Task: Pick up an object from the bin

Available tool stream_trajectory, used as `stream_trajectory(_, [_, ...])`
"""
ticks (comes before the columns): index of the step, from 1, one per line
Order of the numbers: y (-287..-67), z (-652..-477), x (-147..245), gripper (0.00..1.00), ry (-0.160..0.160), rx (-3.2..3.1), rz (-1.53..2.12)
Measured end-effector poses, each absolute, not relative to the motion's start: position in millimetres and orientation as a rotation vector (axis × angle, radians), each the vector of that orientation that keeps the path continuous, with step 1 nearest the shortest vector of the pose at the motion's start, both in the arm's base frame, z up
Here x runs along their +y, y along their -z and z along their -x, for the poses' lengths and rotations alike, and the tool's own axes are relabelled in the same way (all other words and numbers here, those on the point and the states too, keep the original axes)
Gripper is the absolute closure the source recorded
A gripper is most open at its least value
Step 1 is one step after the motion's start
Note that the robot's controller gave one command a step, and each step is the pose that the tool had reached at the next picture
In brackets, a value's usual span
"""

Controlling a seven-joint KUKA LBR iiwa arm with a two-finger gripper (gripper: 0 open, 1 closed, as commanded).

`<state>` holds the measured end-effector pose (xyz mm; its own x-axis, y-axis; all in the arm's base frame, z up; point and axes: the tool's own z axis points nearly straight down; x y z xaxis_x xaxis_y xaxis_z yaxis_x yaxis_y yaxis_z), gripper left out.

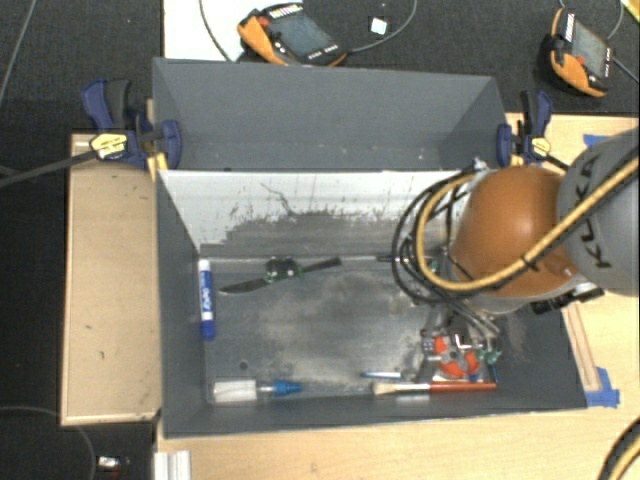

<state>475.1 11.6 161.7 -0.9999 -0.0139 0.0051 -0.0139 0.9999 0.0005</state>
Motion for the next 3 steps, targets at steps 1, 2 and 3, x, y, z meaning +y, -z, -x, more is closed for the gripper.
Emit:
stream_trajectory(1, [-164.7, -476.9, 11.5, 0.0, 0.001, -3.144, -0.02])
stream_trajectory(2, [-71.6, -478.5, -15.8, 0.0, 0.001, -3.152, 0.07])
stream_trajectory(3, [-135.8, -481.1, -8.0, 0.0, 0.003, -3.155, 0.054])
